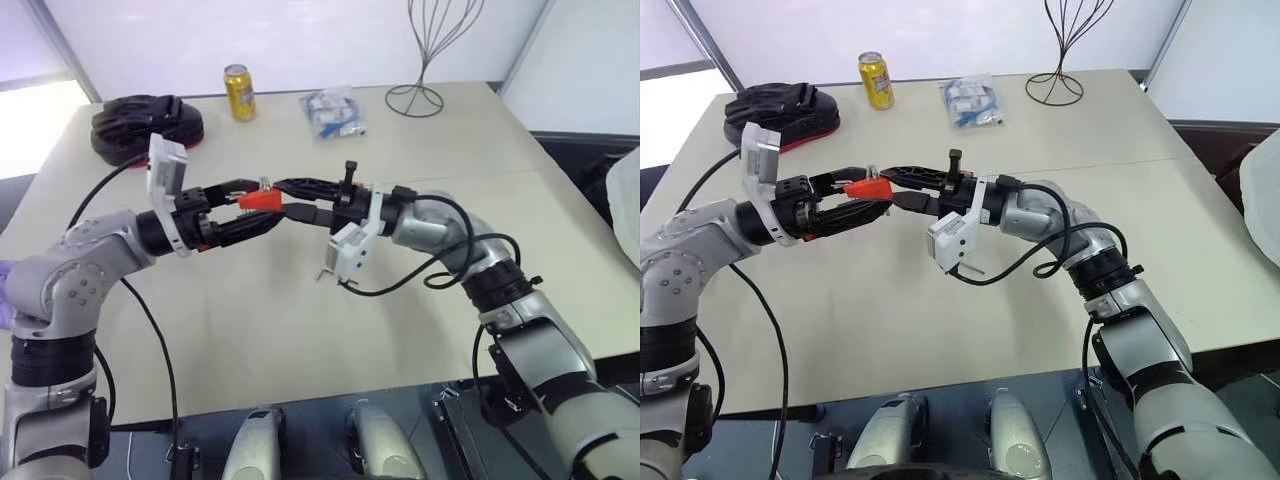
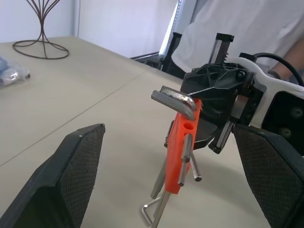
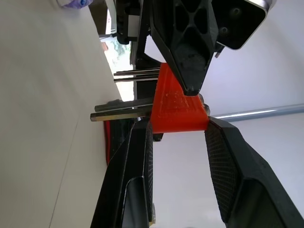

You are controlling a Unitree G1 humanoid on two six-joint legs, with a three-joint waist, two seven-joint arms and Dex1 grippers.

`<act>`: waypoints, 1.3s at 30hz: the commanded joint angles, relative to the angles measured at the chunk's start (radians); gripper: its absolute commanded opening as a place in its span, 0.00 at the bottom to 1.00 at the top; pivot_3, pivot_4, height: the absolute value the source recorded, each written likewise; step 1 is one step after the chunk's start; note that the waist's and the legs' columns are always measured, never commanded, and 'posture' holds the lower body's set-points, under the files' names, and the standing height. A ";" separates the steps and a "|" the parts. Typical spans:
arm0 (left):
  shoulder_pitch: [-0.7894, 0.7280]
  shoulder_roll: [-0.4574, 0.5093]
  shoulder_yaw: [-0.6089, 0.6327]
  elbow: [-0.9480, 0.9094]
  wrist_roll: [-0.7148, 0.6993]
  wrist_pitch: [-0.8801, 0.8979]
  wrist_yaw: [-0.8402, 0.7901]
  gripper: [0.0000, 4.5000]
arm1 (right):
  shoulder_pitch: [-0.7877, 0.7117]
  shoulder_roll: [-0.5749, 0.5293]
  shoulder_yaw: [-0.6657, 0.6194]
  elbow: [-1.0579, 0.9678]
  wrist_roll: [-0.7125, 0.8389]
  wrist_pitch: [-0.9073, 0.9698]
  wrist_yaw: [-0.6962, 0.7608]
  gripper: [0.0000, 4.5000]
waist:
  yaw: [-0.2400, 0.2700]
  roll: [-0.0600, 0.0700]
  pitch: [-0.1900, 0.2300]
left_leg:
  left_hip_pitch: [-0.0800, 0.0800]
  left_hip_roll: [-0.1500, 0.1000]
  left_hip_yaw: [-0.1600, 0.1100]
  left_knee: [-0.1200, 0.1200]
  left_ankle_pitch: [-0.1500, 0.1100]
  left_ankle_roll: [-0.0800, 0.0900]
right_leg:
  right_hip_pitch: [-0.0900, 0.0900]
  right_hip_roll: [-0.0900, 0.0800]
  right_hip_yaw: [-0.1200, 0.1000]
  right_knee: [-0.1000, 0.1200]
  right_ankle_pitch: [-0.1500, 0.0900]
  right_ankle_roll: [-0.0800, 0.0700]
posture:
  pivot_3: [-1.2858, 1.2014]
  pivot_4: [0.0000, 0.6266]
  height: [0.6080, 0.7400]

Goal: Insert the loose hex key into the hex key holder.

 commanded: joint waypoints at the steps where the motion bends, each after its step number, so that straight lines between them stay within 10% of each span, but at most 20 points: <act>1: -0.025 -0.002 0.038 -0.008 -0.035 -0.002 0.002 1.00 | -0.016 -0.012 -0.029 -0.040 0.042 0.000 0.010 0.22 | 0.005 0.000 0.000 | 0.000 0.000 0.000 0.000 0.000 0.000 | 0.000 0.000 0.000 0.000 0.000 0.000 | 0.52 0.24 1.00; 27: 0.005 0.019 0.023 -0.017 -0.056 -0.002 -0.019 1.00 | -0.032 -0.032 -0.037 -0.040 0.116 0.017 0.084 0.22 | 0.007 0.000 0.000 | 0.000 0.000 0.000 0.004 0.000 0.000 | 0.002 0.000 0.000 0.001 0.000 0.000 | 0.52 0.24 1.00; 36: 0.008 0.021 0.018 -0.017 -0.048 -0.004 -0.018 0.09 | -0.029 -0.030 -0.036 -0.044 0.124 0.025 0.092 0.22 | 0.007 0.000 0.000 | 0.000 0.000 0.000 0.004 0.000 0.000 | 0.002 0.000 0.000 0.001 0.000 0.000 | 0.52 0.24 1.00; 39: 0.008 0.019 0.018 -0.019 -0.045 -0.003 -0.017 0.02 | -0.024 -0.030 -0.036 -0.051 0.128 0.029 0.098 0.22 | 0.007 0.000 0.000 | 0.000 0.000 0.000 0.004 0.000 0.000 | 0.002 0.000 0.000 0.001 0.000 0.000 | 0.52 0.24 1.00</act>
